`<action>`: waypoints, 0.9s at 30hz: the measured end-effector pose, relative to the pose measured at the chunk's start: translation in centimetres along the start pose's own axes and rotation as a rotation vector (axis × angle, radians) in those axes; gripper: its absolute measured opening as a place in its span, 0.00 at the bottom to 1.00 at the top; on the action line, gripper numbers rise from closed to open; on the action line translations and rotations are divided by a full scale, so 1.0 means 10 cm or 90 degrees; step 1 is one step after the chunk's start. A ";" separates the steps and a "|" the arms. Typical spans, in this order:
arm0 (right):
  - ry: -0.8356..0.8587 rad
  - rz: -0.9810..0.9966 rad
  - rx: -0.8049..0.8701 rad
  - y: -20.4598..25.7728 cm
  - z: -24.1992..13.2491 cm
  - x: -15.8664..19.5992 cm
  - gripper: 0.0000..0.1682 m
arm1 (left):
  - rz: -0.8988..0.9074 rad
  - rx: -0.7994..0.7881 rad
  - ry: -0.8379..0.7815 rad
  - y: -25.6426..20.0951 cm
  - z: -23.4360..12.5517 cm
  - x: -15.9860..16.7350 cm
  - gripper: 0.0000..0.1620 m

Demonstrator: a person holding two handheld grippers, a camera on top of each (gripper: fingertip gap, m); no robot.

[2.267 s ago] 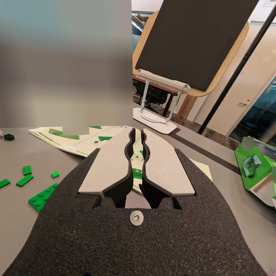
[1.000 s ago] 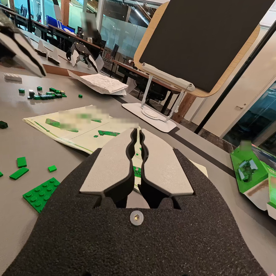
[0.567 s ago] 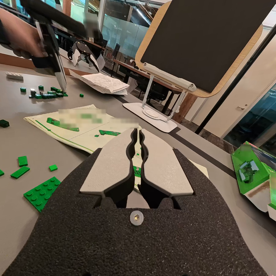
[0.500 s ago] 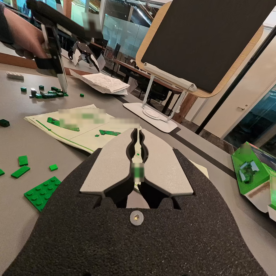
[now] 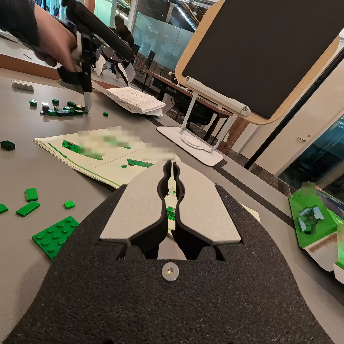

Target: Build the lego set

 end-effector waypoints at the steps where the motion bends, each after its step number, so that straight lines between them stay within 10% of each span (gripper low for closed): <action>1: 0.001 -0.001 -0.001 0.00 0.00 0.00 0.01 | 0.000 -0.001 0.000 0.00 0.00 0.00 0.05; 27: 0.008 -0.018 -0.007 0.03 0.02 0.00 0.00 | 0.034 -0.037 -0.032 -0.01 0.00 0.05 0.05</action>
Point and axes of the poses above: each gripper's, where its closed fingertips meet, z out along the fingers, x out of its underside, y = z × x across the jaws, the point moved 8 cm from there along -z, back along the fingers, and after that the axes turned 8 degrees about -z, right-handed, at the moved point
